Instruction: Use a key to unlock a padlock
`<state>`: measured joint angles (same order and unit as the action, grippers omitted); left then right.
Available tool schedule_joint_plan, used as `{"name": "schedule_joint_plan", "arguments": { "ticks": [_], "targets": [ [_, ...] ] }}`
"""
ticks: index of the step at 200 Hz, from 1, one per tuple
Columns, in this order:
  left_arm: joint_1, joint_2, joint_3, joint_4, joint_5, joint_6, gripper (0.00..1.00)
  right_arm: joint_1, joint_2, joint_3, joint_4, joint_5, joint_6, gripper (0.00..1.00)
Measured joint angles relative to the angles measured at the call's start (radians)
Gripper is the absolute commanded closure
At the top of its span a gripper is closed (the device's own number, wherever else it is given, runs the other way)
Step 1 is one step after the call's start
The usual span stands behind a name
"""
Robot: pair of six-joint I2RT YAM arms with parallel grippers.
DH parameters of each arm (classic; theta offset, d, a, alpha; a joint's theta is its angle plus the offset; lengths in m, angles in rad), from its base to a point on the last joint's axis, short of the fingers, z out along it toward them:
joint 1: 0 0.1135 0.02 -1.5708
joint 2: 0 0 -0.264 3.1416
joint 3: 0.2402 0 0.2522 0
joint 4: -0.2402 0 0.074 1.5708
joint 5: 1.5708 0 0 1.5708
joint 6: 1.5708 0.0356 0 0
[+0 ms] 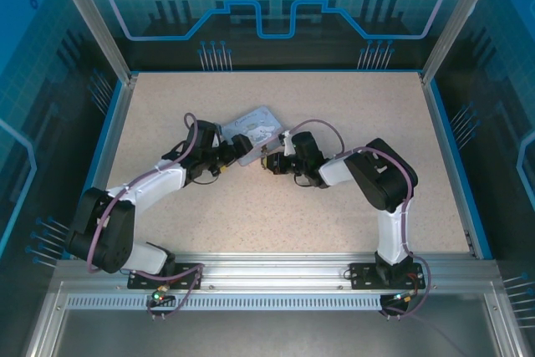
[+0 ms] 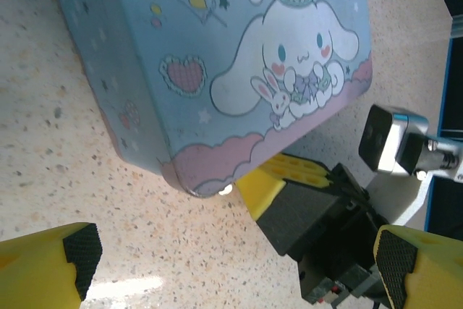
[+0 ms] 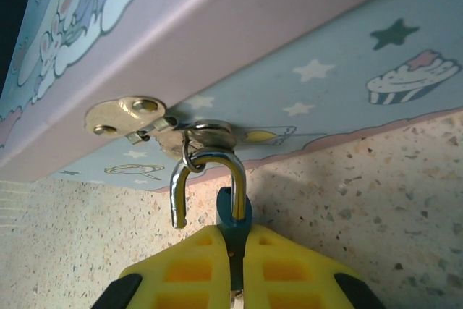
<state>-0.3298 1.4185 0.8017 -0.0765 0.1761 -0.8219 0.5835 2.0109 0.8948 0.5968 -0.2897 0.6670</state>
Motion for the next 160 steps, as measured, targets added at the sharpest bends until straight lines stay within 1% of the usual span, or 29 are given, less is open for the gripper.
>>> {"name": "schedule_joint_plan", "arguments": {
  "ticks": [54, 87, 122, 160],
  "targets": [
    [0.001, 0.006, 0.093, -0.112, -0.167, 0.063, 0.01, -0.002, 0.000, -0.011, 0.010, -0.064, 0.067, 1.00],
    [0.001, 0.048, 0.122, -0.156, -0.259, 0.093, 0.01, -0.005, 0.000, -0.011, 0.003, -0.094, 0.105, 1.00],
    [0.001, 0.109, 0.138, -0.170, -0.304, 0.114, 0.01, -0.017, -0.003, -0.011, -0.003, -0.119, 0.172, 1.00],
    [0.001, 0.145, 0.138, -0.181, -0.323, 0.118, 0.01, -0.017, -0.004, -0.011, 0.005, -0.134, 0.293, 1.00]
  ]
}}
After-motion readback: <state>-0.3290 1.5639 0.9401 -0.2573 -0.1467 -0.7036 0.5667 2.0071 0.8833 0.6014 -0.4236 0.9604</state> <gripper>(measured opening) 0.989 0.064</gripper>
